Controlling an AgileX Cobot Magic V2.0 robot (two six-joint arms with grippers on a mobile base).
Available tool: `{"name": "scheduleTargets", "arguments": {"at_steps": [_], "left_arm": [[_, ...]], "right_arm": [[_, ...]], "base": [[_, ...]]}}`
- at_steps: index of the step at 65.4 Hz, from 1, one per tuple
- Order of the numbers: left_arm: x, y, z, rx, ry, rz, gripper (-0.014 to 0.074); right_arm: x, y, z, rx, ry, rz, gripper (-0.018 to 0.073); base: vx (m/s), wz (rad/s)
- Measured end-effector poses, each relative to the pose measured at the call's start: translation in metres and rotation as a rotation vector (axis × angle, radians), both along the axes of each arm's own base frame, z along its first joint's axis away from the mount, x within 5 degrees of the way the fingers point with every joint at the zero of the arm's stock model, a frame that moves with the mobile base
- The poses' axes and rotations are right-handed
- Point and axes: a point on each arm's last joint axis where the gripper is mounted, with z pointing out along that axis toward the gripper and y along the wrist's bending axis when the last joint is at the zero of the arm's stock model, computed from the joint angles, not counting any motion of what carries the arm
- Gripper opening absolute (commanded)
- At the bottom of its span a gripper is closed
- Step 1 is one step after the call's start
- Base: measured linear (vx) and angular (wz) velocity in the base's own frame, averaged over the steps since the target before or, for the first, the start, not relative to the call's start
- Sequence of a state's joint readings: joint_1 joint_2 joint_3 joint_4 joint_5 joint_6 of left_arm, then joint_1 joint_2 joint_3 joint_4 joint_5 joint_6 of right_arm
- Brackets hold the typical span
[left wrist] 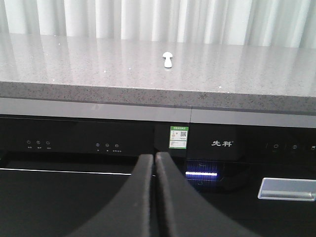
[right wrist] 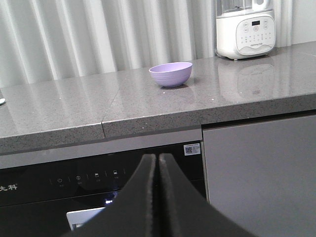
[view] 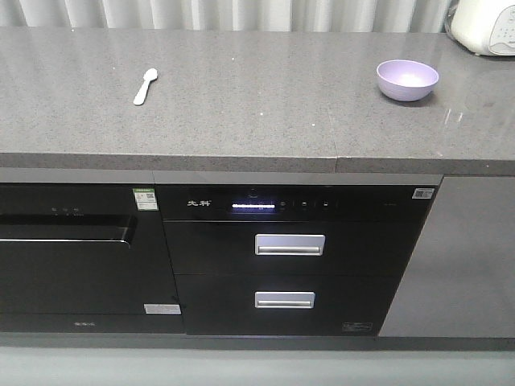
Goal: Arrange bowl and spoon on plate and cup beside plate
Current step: 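Continue driving forward until the counter edge is near the grippers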
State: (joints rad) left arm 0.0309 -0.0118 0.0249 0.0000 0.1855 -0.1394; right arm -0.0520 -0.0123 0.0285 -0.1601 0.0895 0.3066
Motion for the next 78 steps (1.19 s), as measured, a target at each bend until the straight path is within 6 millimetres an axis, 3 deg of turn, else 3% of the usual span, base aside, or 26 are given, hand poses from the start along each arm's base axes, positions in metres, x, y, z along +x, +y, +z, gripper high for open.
{"name": "scheduleTargets", "arguments": {"at_steps": [78], "left_arm": [[0.0000,-0.0005,0.0000,0.000,0.000,-0.010,-0.0006]], "right_arm": [[0.0000,0.0000,0.0000,0.000,0.000,0.000,0.0015]], "base": [[0.04,-0.01]]}}
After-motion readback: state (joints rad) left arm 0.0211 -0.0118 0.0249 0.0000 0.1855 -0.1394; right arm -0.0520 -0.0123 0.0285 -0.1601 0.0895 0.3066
